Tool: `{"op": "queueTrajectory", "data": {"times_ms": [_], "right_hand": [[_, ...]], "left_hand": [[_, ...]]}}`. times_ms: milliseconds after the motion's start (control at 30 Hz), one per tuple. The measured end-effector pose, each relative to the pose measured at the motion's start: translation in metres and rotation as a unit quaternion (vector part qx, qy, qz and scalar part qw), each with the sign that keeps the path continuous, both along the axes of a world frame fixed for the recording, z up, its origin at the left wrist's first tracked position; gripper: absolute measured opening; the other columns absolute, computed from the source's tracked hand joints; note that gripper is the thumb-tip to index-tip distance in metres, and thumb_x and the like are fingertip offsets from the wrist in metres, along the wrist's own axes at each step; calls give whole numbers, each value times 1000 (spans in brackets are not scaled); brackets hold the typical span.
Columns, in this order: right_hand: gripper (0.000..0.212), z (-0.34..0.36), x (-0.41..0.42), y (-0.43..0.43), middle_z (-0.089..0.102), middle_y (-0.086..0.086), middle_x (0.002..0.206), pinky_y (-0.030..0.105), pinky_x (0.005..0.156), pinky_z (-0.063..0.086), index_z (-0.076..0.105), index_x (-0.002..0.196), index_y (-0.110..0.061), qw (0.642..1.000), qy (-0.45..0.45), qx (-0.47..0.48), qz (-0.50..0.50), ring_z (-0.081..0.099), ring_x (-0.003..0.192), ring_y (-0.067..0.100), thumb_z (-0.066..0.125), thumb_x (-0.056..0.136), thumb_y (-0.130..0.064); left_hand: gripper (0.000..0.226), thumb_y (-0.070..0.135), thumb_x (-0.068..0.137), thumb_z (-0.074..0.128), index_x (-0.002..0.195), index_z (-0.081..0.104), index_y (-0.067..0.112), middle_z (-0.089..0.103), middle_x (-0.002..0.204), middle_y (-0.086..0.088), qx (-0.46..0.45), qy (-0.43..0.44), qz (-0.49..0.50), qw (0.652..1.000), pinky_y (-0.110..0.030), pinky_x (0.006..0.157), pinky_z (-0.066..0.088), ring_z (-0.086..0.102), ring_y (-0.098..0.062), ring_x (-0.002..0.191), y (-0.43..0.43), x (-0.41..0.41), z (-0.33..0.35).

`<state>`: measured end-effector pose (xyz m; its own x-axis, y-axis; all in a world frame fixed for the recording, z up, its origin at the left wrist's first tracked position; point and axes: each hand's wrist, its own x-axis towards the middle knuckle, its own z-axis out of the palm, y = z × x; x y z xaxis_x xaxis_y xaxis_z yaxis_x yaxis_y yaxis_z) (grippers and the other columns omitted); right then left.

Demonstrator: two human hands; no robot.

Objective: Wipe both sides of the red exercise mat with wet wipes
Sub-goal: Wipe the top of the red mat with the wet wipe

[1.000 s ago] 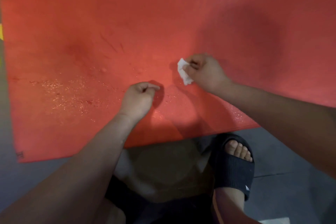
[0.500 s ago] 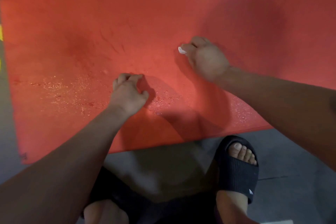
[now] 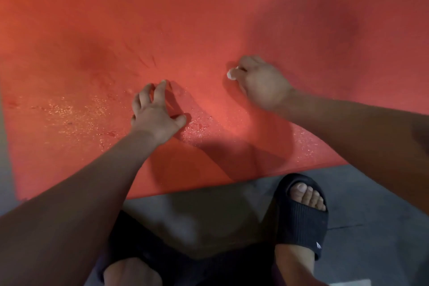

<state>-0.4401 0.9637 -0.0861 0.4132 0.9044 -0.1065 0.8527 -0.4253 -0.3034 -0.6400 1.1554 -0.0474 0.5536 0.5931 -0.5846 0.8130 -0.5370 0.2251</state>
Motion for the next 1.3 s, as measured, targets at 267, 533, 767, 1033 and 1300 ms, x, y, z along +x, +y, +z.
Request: {"op": "queueTrajectory", "data": {"times_ms": [267, 533, 767, 1033, 1300], "right_hand": [[26, 6, -56, -17, 58, -4, 112, 34, 99, 42, 59, 110, -25, 983, 51, 30, 173, 54, 110, 16, 43, 104, -45], [18, 3, -9, 37, 57, 5, 100, 34, 80, 40, 63, 111, -17, 998, 31, -19, -53, 56, 97, 25, 51, 97, -17], [20, -5, 3, 40, 56, 7, 106, 30, 84, 39, 61, 111, -17, 998, -6, 20, 55, 53, 101, 22, 48, 102, -28], [21, -5, -11, 65, 55, 3, 103, 33, 89, 42, 59, 110, -21, 992, 58, 8, 110, 52, 100, 18, 43, 104, -33], [35, -8, 71, 80, 55, 19, 107, 41, 84, 41, 60, 119, -8, 989, -41, 7, -144, 53, 104, 39, 46, 89, -1]], "left_hand": [[120, 62, 76, 78, 159, -5, 40, -16, 168, -2, 14, 76, 7, 997, -59, 123, 11, -16, -37, 154, 11, 4, -6], [121, 63, 81, 72, 159, -16, 36, -27, 166, -7, 14, 110, -29, 993, -63, 122, 12, -21, -43, 151, 15, 6, -11], [121, 59, 82, 73, 158, -19, 34, -31, 164, -4, 12, 120, -24, 992, -75, 111, 25, -23, -42, 151, 9, 9, -12], [123, 62, 79, 74, 159, -15, 34, -25, 166, -4, 23, 102, -26, 994, -72, 112, 27, -18, -42, 152, 11, 6, -13], [122, 65, 78, 74, 159, -13, 36, -20, 167, -3, 42, 99, -36, 994, -68, 114, 27, -12, -41, 153, 11, 6, -12]]}}
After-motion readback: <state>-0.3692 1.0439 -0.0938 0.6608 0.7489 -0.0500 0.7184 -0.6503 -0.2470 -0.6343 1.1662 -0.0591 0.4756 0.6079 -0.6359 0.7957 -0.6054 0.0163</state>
